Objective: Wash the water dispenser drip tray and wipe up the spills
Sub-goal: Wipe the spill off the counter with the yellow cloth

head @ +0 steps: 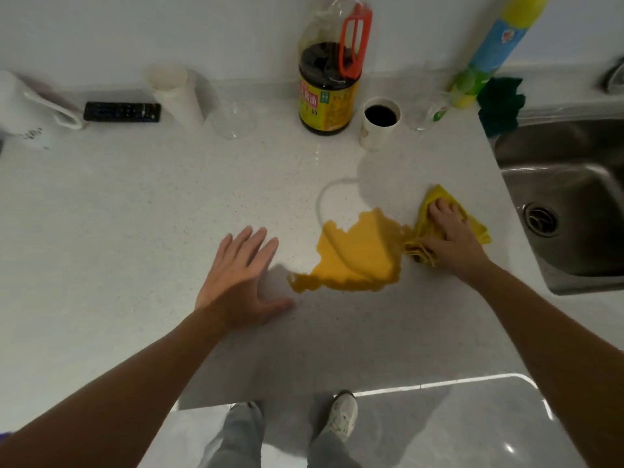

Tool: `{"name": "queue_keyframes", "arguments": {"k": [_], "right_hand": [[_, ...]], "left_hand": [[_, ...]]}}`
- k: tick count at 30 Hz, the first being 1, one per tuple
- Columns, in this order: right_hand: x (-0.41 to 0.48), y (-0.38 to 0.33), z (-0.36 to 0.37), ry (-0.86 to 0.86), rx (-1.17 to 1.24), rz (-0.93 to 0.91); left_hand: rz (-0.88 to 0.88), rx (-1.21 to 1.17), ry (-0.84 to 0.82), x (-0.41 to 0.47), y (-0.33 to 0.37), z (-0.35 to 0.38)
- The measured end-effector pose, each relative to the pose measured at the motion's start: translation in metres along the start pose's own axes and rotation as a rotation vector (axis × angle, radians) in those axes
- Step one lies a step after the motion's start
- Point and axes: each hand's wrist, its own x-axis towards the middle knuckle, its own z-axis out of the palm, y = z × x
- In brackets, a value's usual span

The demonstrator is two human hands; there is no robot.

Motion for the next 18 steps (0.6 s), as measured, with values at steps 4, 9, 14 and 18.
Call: {"name": "queue_keyframes", "arguments": {"k": [4,9,14,18], "right_hand": [[0.013,0.008,0.004,0.094,-0.021,-0.079],[-0.033,0.016,0.025,-0.028,-0.284,-0.272],[-0.11,0.012,0.059,0.0,-0.308,-0.253],[-0.1,-0.009,0.061,0.013,-0.272,-0.165]], "left_hand": [[-0.004,-0.008,0.006,-0.001,0.0,0.001],[0.003,-0.017,0.002,-0.003,0.0,-0.001],[0.015,-0.04,0.015,-0.004,0.001,-0.005],[0.006,-0.054,0.023,-0.004,0.003,-0.007]]}}
